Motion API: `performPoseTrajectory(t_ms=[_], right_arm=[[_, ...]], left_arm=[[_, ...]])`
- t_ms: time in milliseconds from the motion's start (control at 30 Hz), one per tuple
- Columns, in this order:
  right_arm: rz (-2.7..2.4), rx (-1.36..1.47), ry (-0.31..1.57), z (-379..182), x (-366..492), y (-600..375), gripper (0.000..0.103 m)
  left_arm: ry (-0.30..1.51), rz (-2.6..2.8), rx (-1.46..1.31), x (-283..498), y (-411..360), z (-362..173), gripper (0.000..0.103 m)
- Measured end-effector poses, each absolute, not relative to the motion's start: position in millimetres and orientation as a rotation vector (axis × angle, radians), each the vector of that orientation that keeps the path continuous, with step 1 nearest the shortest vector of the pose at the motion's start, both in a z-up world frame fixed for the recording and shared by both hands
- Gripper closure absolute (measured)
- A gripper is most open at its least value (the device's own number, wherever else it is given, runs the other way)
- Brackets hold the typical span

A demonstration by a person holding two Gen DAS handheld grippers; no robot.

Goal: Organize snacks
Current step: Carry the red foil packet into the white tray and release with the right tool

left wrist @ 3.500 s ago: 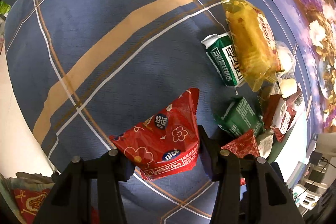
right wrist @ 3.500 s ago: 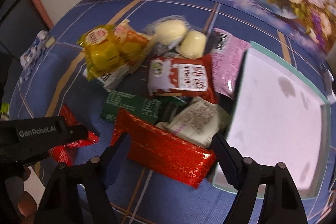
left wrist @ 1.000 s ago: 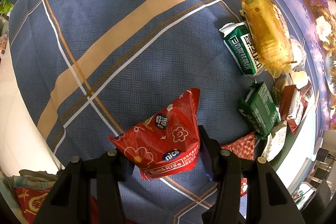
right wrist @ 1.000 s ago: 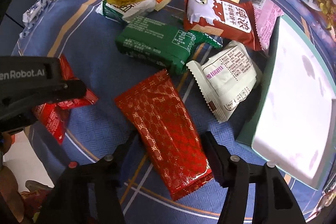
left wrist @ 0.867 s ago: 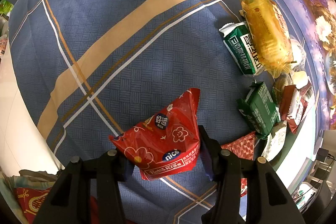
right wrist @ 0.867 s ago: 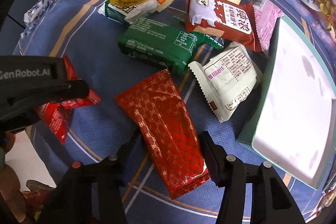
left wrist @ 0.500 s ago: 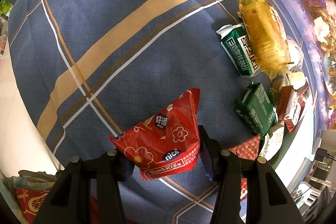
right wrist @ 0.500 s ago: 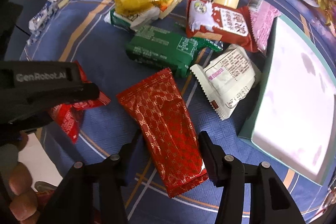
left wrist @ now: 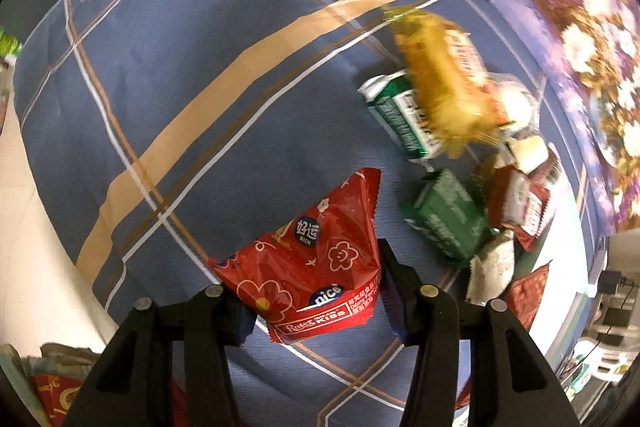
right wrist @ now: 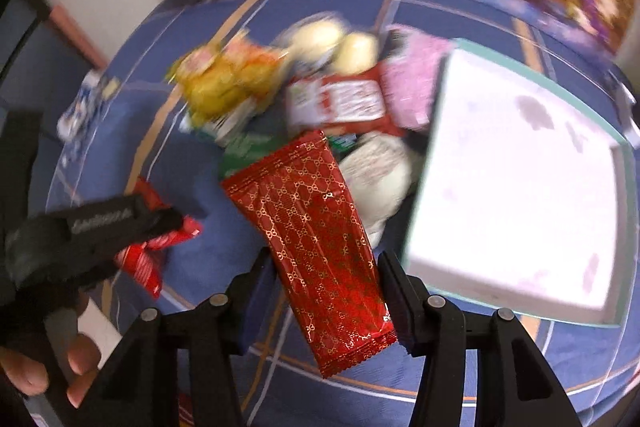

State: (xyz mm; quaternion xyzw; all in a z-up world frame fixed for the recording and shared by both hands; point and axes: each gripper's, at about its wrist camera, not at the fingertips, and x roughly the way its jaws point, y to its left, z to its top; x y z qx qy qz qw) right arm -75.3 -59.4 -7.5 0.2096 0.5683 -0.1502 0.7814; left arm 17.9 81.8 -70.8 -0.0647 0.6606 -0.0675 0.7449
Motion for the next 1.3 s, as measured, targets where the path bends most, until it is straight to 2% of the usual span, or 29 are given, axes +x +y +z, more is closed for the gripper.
performPoseTrajectory(t_ms=[333, 600, 1100, 1300], right_arm=[[-0.591, 0.725, 1.165, -9.8, -126.6, -152.6, 0.048], [-0.821, 0.82, 1.134, -13.0, -173.0, -202.9, 0.048], [-1.016, 0.972, 1.08, -24.6, -248.1, -256.0, 0.048], [-1.03, 1.011, 1.073, -35.3, -251.9, -269.1, 0.047]], left_arm=[[1.36, -0.378, 0.007, -16.2, 21.5, -37.9, 0.05], [1.308, -0.585, 0.165, -53.3, -49.0, -20.4, 0.05], [1.276, -0.774, 0.39, -99.4, -152.3, -42.2, 0.05], [1.275, -0.791, 0.45, -104.4, -179.3, -58.3, 0.05]])
